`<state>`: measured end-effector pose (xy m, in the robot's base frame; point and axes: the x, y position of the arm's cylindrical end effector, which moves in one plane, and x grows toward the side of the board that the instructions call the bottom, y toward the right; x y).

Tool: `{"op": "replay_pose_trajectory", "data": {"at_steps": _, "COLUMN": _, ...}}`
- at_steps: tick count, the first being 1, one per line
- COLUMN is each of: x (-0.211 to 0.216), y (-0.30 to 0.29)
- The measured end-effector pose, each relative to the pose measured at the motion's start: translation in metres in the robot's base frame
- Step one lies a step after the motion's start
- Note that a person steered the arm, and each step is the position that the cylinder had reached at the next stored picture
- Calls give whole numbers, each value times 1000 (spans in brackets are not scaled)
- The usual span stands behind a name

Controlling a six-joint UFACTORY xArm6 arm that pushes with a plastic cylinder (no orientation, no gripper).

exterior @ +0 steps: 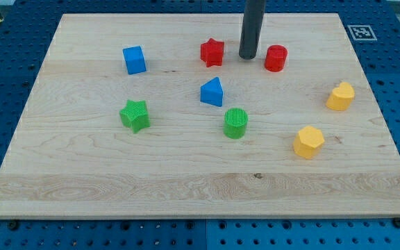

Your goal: Push the red circle into the yellow heart

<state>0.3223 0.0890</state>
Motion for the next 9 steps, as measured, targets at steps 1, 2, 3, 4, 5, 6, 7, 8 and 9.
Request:
{"op": "replay_pose_trajectory", "data": {"at_steps": 1, "x": 2, "y": 11}}
{"op": "replay_pose_trajectory", "data": {"at_steps": 2, "x": 2, "y": 16}}
{"op": "replay_pose_trajectory", "data": {"at_steps": 3, "x": 2, "y": 21}}
{"op": "replay_pose_trajectory", "data": {"at_steps": 4, "x": 2, "y": 38}}
{"op": "replay_pose_trajectory", "data": {"at_steps": 5, "x": 2, "y": 56}}
{"op": "replay_pose_trajectory", "data": {"at_steps": 6, "x": 2, "y": 80}}
{"op": "replay_pose_trajectory", "data": {"at_steps": 7, "x": 2, "y": 85}}
{"op": "replay_pose_trajectory", "data": {"at_steps": 8, "x": 8, "y": 77}}
{"op": "replay_pose_trajectory", "data": {"at_steps": 9, "x": 11, "y": 71}}
